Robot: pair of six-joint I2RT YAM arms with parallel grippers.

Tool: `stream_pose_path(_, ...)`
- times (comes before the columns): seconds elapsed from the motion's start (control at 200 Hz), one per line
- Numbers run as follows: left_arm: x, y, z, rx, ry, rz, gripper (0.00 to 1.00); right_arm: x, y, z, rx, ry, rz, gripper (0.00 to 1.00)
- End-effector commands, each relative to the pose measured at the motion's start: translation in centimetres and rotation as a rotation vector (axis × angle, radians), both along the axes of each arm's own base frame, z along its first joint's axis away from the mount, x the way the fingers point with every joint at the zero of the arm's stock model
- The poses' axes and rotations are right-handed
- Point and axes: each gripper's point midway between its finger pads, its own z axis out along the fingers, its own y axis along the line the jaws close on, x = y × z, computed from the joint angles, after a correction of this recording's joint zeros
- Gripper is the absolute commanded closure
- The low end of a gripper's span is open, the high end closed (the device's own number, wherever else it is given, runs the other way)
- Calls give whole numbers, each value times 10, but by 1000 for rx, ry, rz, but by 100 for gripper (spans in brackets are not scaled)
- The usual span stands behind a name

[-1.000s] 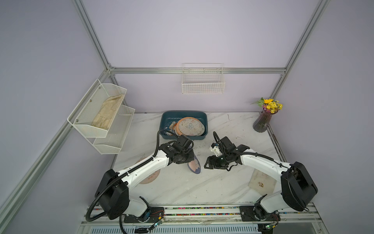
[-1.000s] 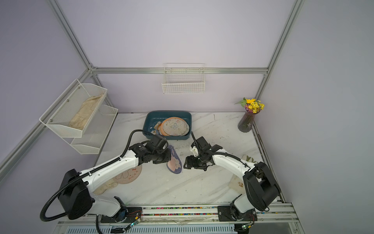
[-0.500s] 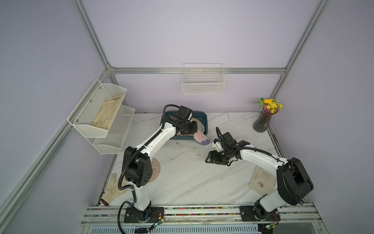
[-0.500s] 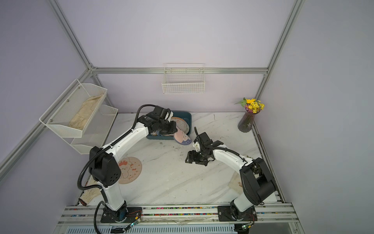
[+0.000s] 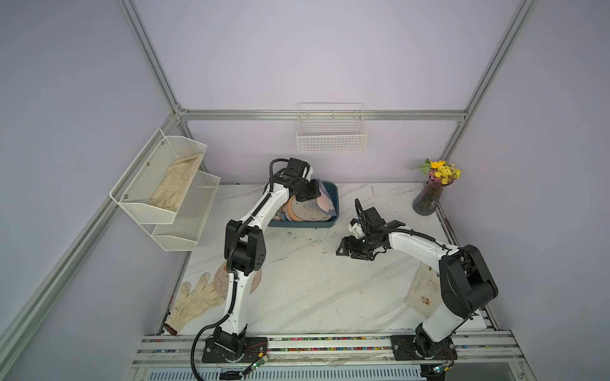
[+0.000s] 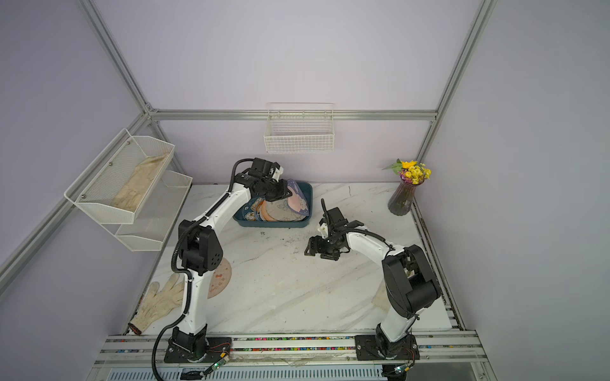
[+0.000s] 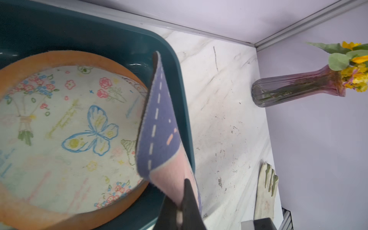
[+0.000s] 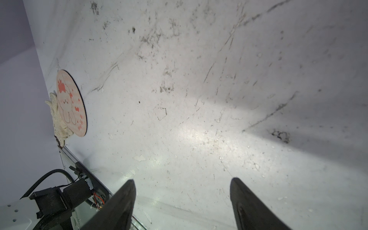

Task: Put the coasters into the storage box
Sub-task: Place the coaster in the storage box.

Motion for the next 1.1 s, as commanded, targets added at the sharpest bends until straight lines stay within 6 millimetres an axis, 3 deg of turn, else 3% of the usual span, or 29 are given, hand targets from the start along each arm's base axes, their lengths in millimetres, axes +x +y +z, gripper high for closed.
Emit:
stream_pose_path(0.0,13,32,16,22,-70,20,100,6,4,3,16,-7,13,24)
stream_pose_path(0.195,15,79,-12,121,-39,89,100,8,7,0,23,8,21,24)
stream_pose_path(0.295,13,91,-23,155,-17,108,92,8,9,0,29,14,24,24)
stream_pose_path(0.385,10,104,-30,205,2,139,78,9,9,0,29,15,27,24)
stream_pose_path(0.45,6,111,-30,239,7,162,69,8,9,-1,30,16,28,24)
stream_pose_path(0.575,-2,127,-29,300,6,209,38,7,9,-1,34,17,34,24)
stream_pose_path(0.615,-4,131,-27,310,5,222,32,6,10,-1,35,18,37,24)
stream_pose_path(0.88,-24,140,-6,320,-13,246,9,7,13,1,48,18,56,24)
stream_pose_path(1.095,-61,150,-2,320,18,281,1,6,15,3,55,18,71,24)
